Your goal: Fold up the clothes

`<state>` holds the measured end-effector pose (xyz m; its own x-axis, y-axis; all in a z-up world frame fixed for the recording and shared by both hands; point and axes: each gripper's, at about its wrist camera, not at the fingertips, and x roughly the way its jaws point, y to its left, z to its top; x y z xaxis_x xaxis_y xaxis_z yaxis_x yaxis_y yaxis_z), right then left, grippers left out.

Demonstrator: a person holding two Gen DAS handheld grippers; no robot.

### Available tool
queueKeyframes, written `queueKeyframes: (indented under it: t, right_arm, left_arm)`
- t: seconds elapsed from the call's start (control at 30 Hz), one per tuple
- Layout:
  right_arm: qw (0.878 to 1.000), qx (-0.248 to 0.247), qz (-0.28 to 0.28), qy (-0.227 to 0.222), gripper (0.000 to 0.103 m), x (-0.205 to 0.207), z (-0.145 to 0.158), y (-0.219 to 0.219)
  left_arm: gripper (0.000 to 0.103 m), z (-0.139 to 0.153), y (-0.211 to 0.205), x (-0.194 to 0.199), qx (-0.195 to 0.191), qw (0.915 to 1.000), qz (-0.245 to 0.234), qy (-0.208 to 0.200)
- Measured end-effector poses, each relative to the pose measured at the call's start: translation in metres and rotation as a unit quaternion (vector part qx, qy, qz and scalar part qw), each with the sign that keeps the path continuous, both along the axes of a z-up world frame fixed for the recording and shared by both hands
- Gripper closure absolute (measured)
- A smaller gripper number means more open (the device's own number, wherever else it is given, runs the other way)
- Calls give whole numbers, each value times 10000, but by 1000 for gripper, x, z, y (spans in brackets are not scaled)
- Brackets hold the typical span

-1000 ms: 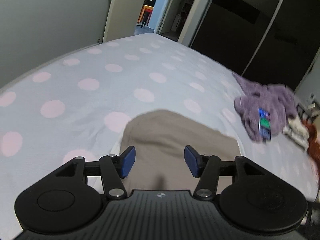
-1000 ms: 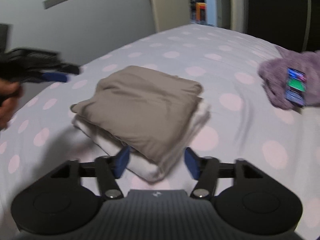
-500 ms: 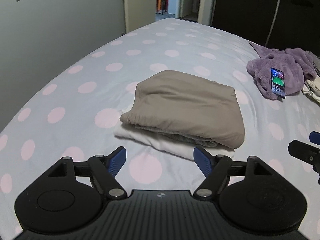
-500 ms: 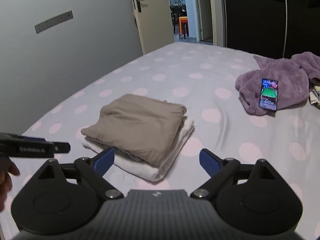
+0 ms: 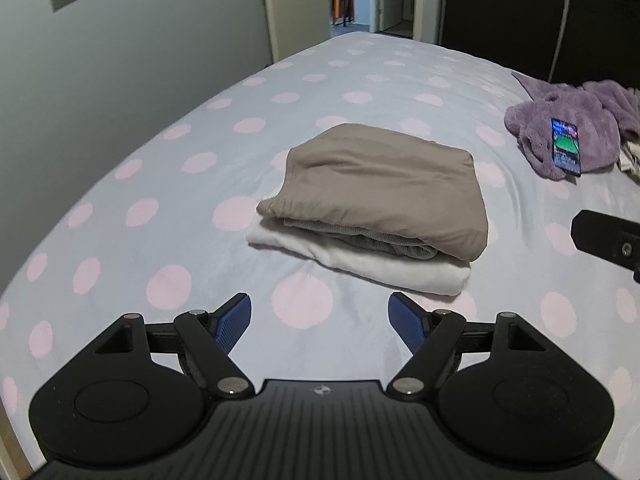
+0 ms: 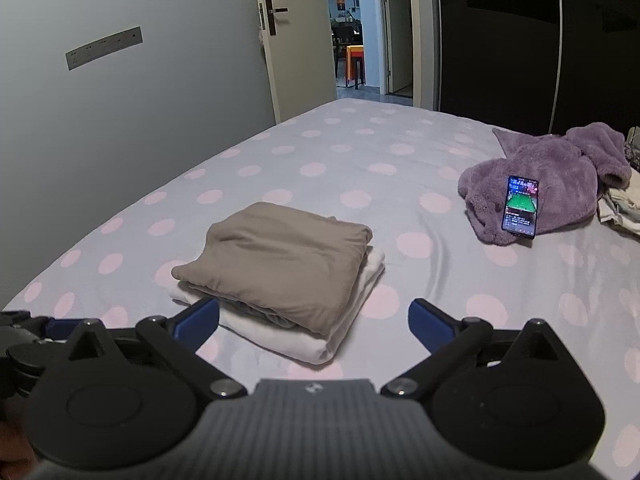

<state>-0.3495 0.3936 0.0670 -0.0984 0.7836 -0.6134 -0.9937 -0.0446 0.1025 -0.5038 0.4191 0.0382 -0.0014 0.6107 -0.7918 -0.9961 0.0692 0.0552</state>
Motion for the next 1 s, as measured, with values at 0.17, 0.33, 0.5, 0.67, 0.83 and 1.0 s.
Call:
queueKeyframes:
  t: [0.17, 0.33, 0.5, 0.67, 0.83, 1.0]
  right_arm:
    - [9999, -103, -72, -45, 1, -7, 3, 1]
    - [9997, -108, -161, -113, 1, -10, 5, 1]
    - [9997, -128, -191, -75, 1, -10, 5, 0]
    - [9997, -161, -177, -67, 1, -11, 3, -1]
    - [9997, -166, -173, -47, 1, -10, 2, -2]
    - [9997, -172, -186, -30, 1, -8, 2, -3]
  left_arm:
    - [28, 8, -1, -5, 79, 9999, 123, 42]
    - [28, 13, 2, -6, 81, 9998, 175, 51]
    - [27, 17, 2, -6, 128, 9998, 176, 27]
    - [27, 17, -1, -6, 108, 9998, 191, 5]
    - [27, 19, -2, -4, 116, 9998, 177, 6]
    - [27, 18, -6, -2, 110, 9998, 167, 23]
